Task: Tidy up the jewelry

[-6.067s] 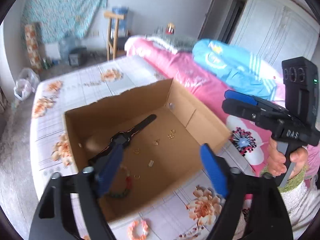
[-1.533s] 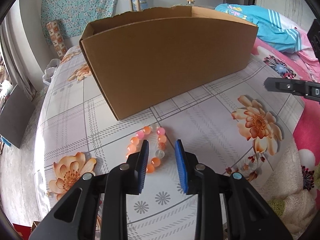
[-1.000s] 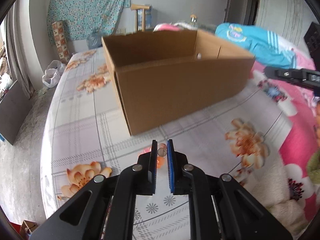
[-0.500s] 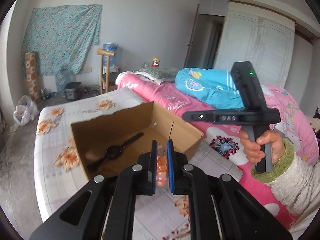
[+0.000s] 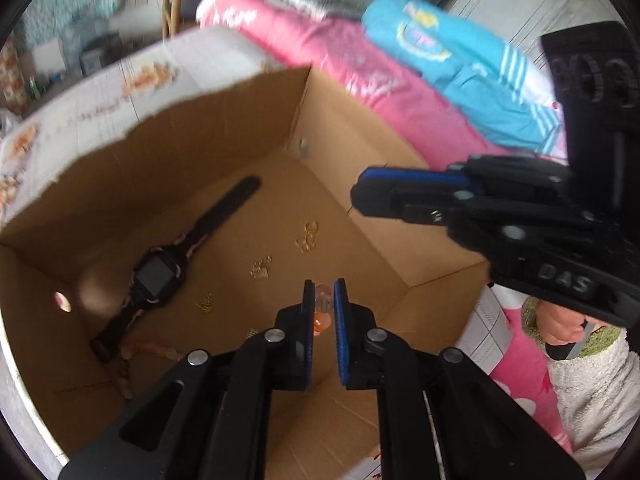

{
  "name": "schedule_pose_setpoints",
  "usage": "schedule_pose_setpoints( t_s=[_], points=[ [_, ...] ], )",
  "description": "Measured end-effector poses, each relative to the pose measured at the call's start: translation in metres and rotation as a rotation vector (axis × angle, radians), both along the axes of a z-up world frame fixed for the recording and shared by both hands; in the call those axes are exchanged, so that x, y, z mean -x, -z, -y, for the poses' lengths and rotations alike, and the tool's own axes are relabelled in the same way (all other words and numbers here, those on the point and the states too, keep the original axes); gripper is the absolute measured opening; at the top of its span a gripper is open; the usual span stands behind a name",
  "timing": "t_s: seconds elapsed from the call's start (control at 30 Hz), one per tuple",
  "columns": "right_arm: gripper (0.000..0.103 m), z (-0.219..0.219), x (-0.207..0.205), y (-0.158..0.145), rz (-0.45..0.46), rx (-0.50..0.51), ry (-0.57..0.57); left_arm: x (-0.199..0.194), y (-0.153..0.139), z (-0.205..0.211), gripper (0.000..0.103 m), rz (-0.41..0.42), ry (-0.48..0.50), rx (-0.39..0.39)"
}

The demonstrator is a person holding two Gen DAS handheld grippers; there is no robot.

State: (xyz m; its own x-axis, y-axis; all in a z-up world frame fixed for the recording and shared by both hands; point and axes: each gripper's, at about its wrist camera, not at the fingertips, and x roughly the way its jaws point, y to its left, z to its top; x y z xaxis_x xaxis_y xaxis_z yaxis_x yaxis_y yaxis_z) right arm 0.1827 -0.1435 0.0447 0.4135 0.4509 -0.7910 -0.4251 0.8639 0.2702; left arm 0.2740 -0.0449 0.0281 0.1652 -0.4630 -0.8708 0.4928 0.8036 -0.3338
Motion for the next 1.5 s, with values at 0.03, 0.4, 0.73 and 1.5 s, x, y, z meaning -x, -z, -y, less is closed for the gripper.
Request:
schedule_pose_setpoints(
  t_s=[0.03, 0.4, 0.73, 1.5],
  points=[
    [0.004, 0.000, -0.004, 0.003, -0.008, 0.008, -0.004, -0.006, 0.007, 0.001, 0.009, -0.031, -0.001, -0.010],
    [0.004, -0.004, -0.035, 0.015, -0.094, 0.034, -0.030, -0.024, 0.036, 0.008, 0.019, -0.231, -0.006, 0.027],
    [0.008, -0.030, -0.058, 0.039, -0.209, 0.148, -0.022, 0.011, -0.023, -0.040, 0.053, 0.047, -0.074, 0.011],
    [0.052, 0.085, 0.039, -0.002, -0.031, -0.076, 0.291, 0.129, -0.021, -0.182, 0.095, 0.283, -0.549, 0.089]
  ],
)
